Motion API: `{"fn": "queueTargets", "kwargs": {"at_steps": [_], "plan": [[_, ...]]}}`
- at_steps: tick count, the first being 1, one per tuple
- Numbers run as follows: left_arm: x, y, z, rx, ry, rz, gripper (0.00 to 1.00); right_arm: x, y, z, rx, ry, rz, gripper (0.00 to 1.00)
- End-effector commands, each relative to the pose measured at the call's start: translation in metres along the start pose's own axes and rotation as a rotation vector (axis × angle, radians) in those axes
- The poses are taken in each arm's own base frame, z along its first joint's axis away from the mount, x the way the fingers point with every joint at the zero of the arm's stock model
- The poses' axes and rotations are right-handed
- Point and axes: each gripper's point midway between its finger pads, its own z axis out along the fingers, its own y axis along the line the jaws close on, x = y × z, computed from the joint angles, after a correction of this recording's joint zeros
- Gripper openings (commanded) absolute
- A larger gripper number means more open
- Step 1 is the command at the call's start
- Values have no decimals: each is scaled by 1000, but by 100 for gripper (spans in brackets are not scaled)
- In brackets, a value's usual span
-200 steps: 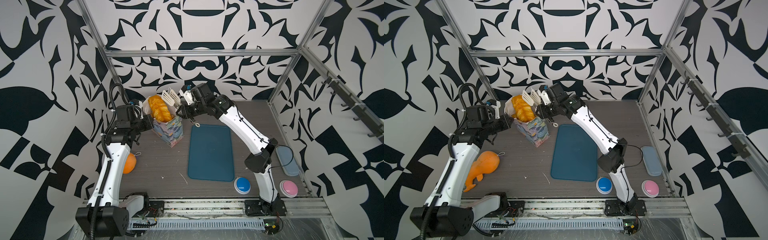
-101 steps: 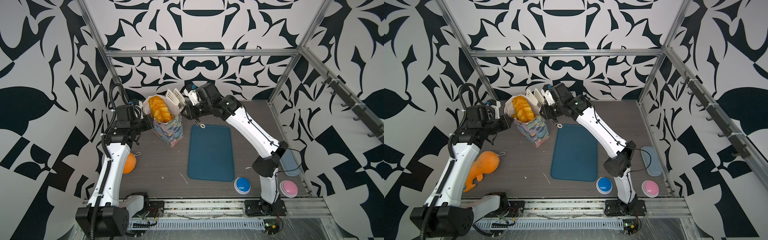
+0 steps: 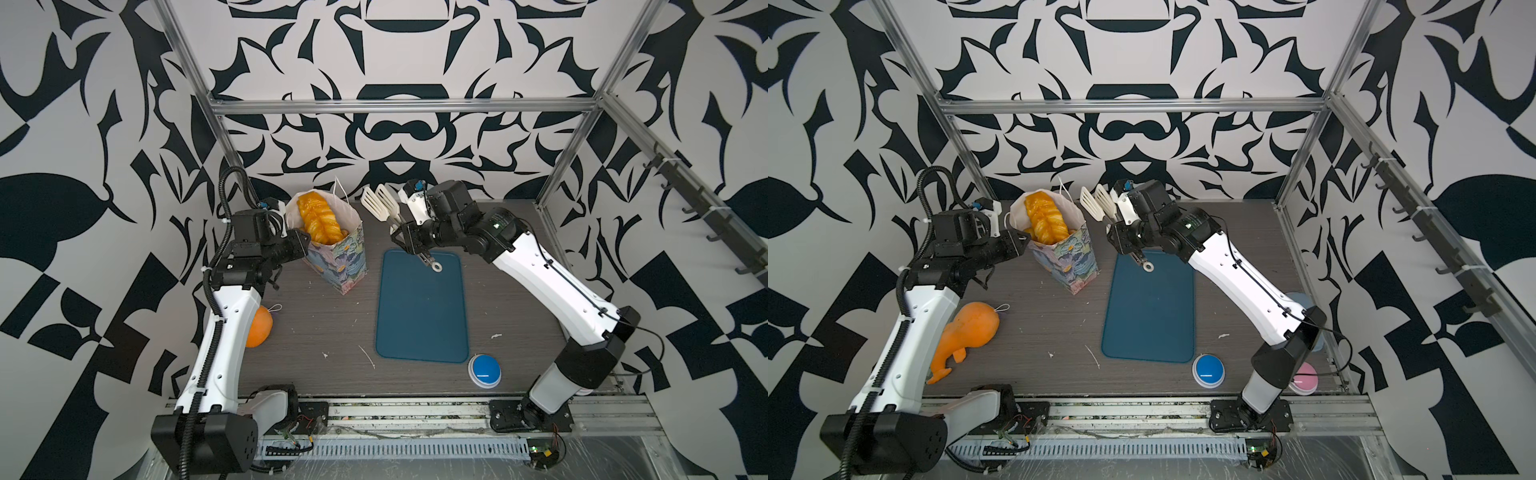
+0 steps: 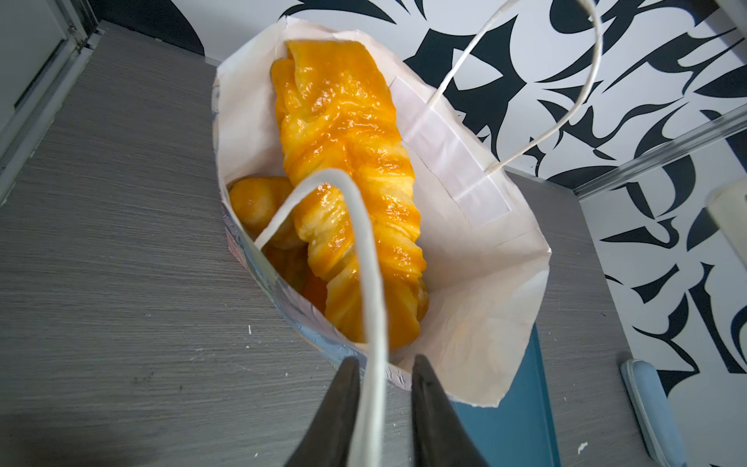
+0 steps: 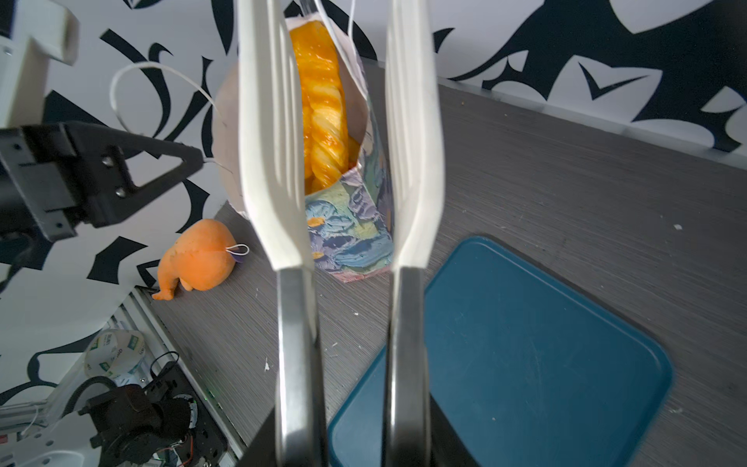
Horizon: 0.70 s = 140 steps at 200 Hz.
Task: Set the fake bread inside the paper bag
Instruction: 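Release the bag handle with the left gripper while the right gripper withdraws the tongs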
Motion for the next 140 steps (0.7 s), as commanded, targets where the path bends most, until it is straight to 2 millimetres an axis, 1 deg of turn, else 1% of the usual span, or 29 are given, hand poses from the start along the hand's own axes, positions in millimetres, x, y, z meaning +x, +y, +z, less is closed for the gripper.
{"fn": "queueTargets", "kwargs": {"at_steps": [1, 12, 34, 43, 77, 81, 83, 131, 140], "plan": [[-1, -2, -3, 14, -14, 7, 33, -17, -10, -24, 7, -109, 6, 41], [-1, -3, -3, 18, -15, 6, 38, -11, -19, -27, 18, -101, 23, 41], [-3, -6, -6, 26, -25, 2, 59, 0, -39, -36, 46, -99, 53, 41], [-3, -6, -8, 26, -30, -2, 66, 7, -48, -39, 60, -93, 67, 41], [-4, -9, -16, 31, -48, -12, 84, 29, -84, -51, 104, -88, 144, 40], [-2, -10, -16, 34, -45, -17, 96, 32, -89, -51, 109, -87, 153, 40], [-2, -9, -17, 34, -46, -18, 100, 34, -90, -51, 110, -85, 158, 40], [14, -4, -21, 17, -35, -29, 99, 79, -139, -50, 188, -38, 266, 40], [18, -4, -23, 20, -35, -28, 99, 84, -145, -51, 182, -50, 285, 39]]}}
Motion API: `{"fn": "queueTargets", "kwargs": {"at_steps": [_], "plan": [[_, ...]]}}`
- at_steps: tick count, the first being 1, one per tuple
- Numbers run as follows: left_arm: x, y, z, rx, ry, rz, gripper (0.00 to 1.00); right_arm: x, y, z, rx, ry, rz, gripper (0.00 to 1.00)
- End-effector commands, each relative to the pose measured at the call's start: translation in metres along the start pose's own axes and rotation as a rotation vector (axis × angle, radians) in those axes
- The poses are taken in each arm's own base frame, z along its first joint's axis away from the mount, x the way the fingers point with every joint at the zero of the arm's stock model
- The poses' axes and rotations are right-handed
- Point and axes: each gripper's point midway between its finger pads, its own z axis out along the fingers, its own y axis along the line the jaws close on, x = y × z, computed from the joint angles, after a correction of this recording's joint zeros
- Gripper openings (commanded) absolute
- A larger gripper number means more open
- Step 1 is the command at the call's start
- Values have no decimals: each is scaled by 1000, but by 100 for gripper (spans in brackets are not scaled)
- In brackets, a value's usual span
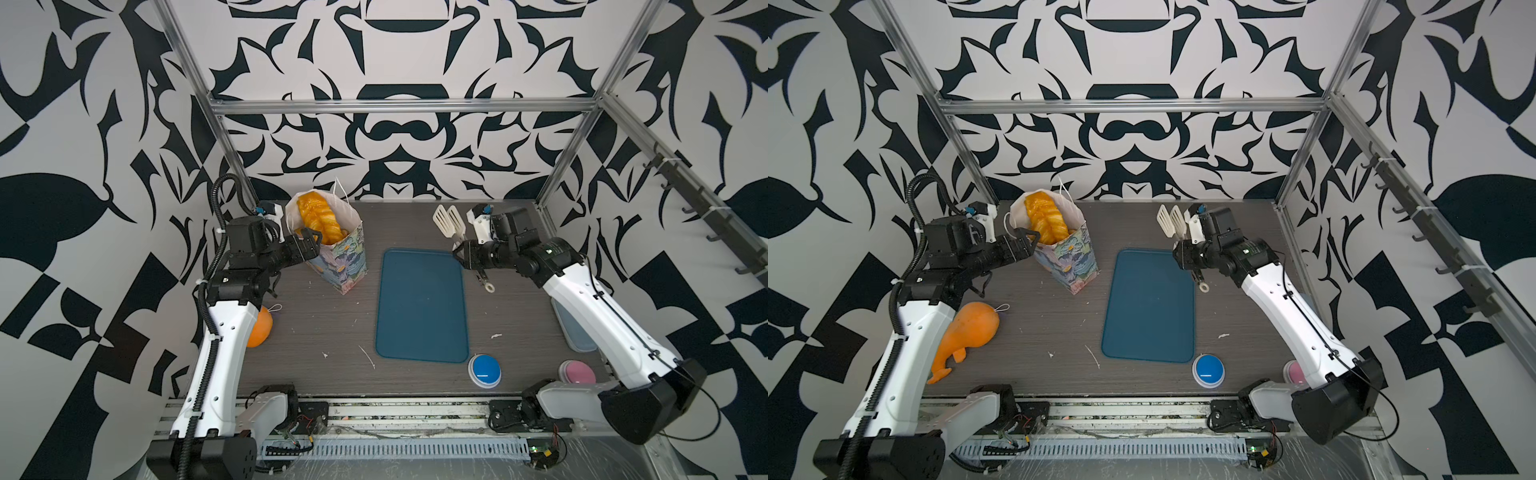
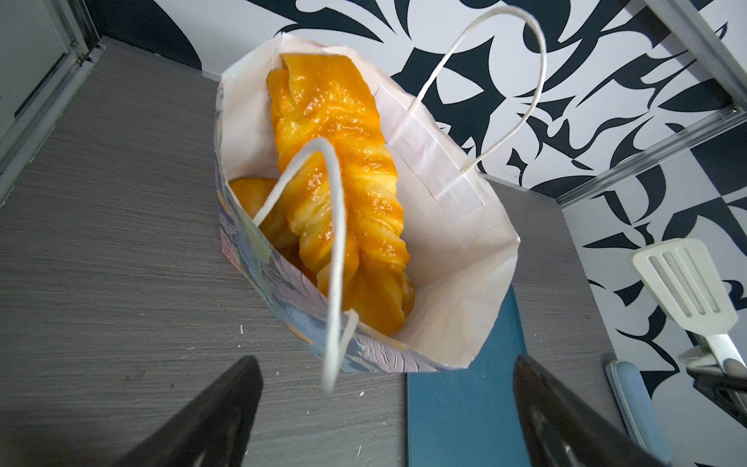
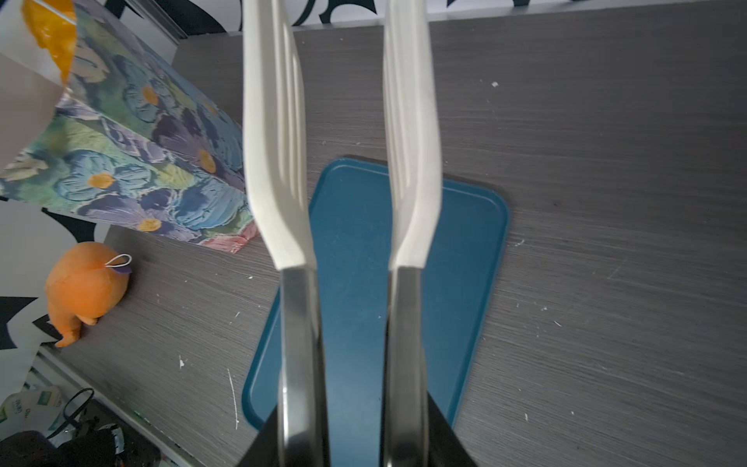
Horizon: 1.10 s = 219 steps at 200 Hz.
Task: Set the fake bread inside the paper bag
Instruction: 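Release the bag handle with the left gripper while the right gripper withdraws the tongs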
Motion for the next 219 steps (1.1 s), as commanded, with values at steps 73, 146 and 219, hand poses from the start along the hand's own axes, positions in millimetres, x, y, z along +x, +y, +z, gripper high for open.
{"fn": "queueTargets", "kwargs": {"at_steps": [73, 146, 219], "plan": [[45, 2, -3, 33, 45, -18, 99, 35, -61, 20, 59, -16, 191, 38], [68, 16, -7, -32, -21, 14, 99, 61, -102, 32, 157, 30, 310, 38], [106, -3, 18, -85, -13, 251, 99, 90, -150, 41, 291, 56, 431, 37]]}}
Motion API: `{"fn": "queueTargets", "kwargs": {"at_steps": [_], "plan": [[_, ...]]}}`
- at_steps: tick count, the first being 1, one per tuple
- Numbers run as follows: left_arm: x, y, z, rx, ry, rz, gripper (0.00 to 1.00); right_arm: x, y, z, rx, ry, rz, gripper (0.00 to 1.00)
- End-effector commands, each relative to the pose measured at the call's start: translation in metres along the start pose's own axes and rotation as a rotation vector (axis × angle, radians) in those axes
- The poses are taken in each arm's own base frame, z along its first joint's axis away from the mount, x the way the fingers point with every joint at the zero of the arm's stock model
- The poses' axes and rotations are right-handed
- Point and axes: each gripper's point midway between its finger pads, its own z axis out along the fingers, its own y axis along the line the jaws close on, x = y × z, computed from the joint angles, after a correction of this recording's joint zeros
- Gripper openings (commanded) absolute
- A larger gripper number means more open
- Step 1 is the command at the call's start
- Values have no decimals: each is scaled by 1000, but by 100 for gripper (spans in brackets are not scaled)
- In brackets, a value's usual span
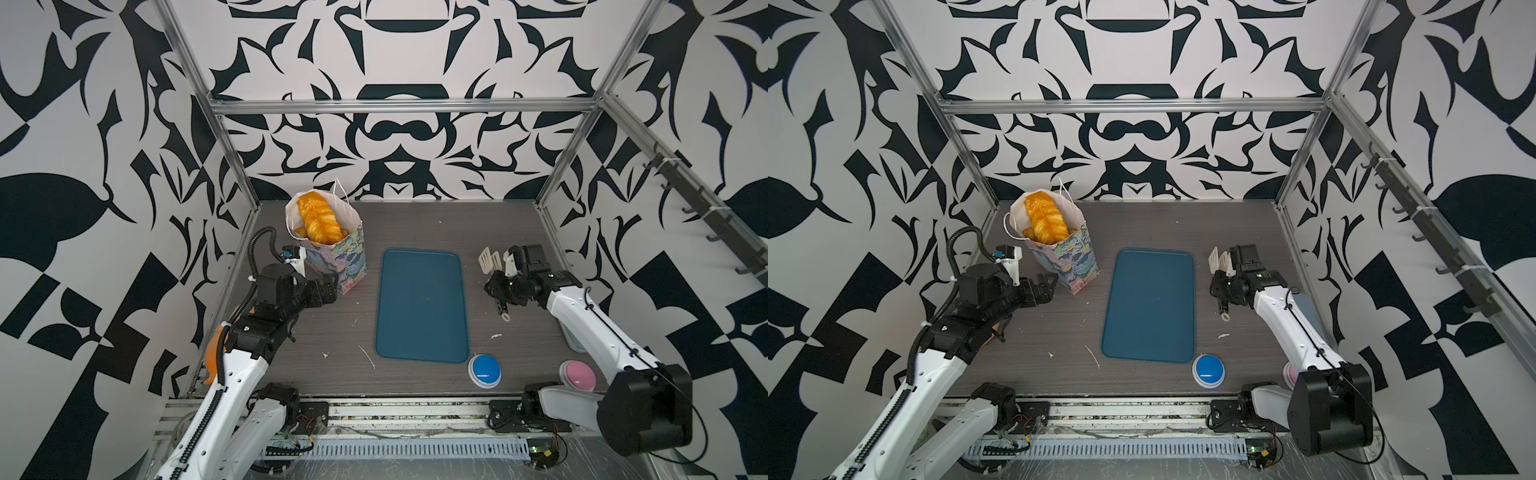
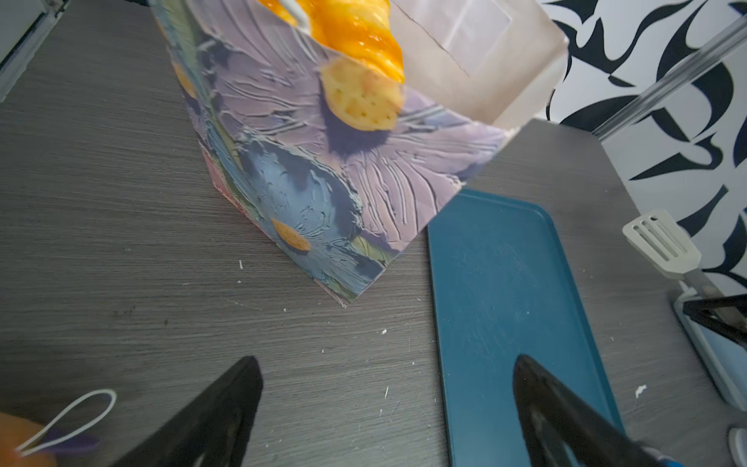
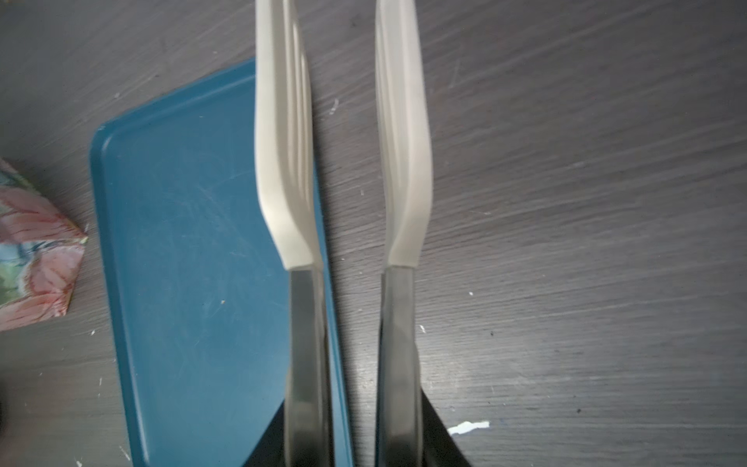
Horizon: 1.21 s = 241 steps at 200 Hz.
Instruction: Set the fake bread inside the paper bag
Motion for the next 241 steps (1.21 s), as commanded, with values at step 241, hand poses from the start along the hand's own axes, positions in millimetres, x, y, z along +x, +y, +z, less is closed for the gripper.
{"fn": "queueTargets", "kwargs": {"at_steps": [241], "plan": [[37, 10, 46, -66, -110, 286, 99, 9, -50, 70, 182, 92, 83, 36]]}}
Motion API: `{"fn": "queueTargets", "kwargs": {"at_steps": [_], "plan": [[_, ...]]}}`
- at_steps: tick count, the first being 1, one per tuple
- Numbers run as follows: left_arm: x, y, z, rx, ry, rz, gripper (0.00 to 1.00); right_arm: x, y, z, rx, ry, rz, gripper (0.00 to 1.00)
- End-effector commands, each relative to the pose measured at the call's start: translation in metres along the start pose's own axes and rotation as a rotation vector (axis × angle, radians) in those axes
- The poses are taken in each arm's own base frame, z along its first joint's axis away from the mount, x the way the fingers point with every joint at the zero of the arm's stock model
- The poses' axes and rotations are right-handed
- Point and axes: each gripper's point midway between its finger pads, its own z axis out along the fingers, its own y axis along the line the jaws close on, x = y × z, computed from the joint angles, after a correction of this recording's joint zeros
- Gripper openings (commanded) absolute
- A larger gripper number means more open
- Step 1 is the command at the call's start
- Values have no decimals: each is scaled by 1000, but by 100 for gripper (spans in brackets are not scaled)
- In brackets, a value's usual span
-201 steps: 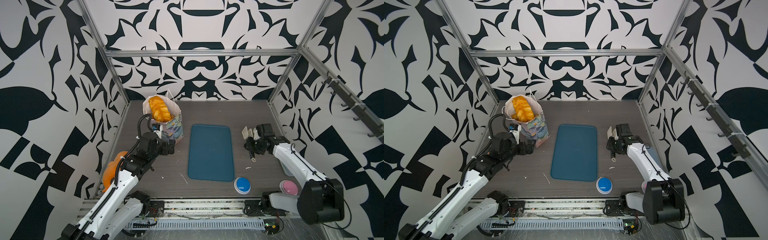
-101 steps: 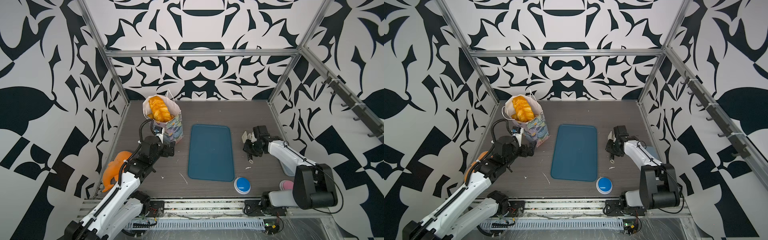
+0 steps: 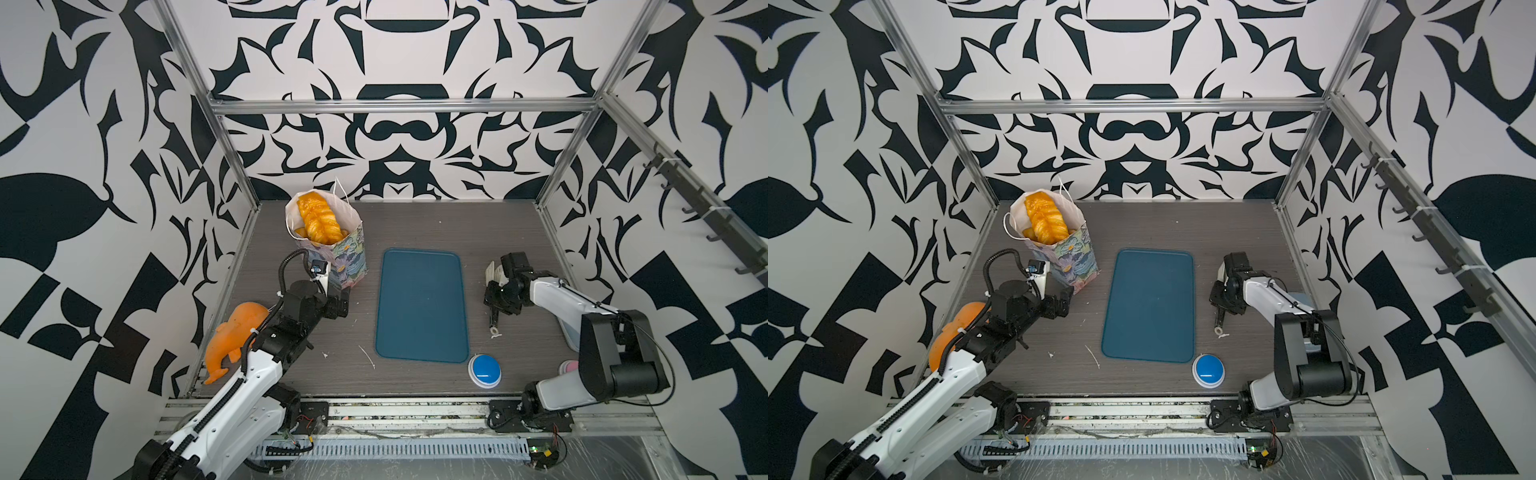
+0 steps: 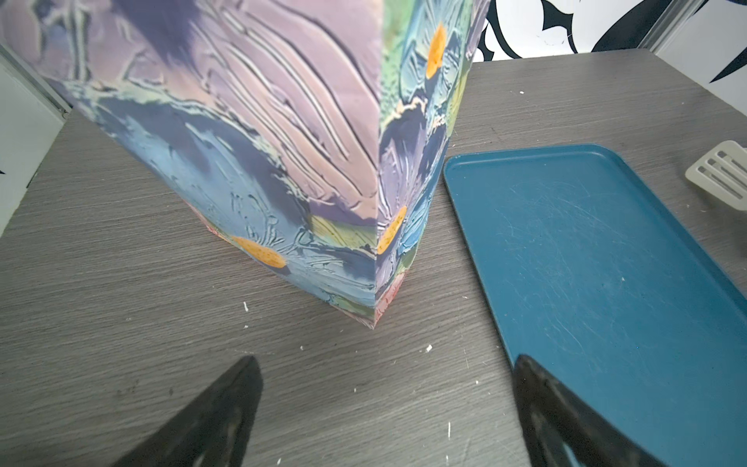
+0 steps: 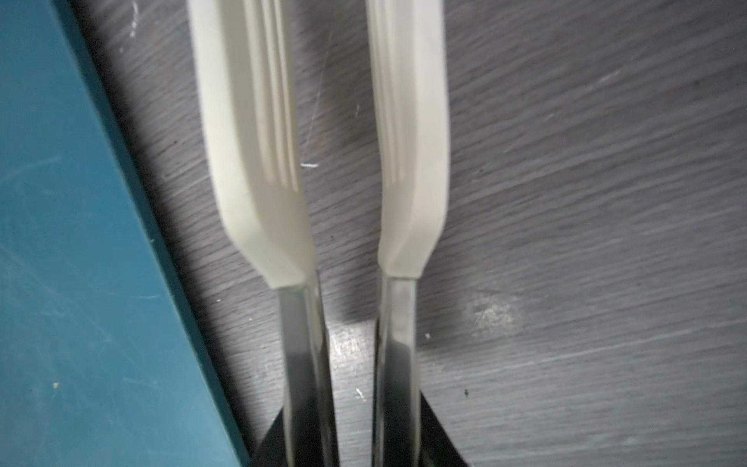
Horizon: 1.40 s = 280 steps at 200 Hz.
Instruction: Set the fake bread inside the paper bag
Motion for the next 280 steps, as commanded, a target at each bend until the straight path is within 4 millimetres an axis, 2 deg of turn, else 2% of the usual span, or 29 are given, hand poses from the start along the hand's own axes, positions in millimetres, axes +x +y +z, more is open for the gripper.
{"fn": "queueTargets", "kwargs": {"at_steps": [1, 82, 123, 143, 173, 227, 254, 280], "plan": [[1, 5, 2, -26, -26, 7, 99, -13, -3, -3, 28, -45, 8, 36], [1, 8, -12, -26, -148, 44, 99, -17, -12, 13, 100, -12, 20, 36], [1, 14, -12, -63, -146, 59, 99, -13, -12, 23, 92, 15, 24, 39], [2, 18, -10, -86, -149, 61, 99, -9, -13, 25, 92, 22, 25, 44], [0, 22, -8, -113, -159, 62, 99, -7, -15, 22, 95, 21, 25, 49], [-1, 27, -3, -149, -161, 78, 99, -13, -11, 5, 78, -27, 20, 60], [2, 28, -1, -151, -152, 84, 99, -15, -7, -2, 58, -49, 6, 70], [1, 31, -1, -159, -163, 79, 99, -18, -6, -10, 54, -76, -1, 75]]}}
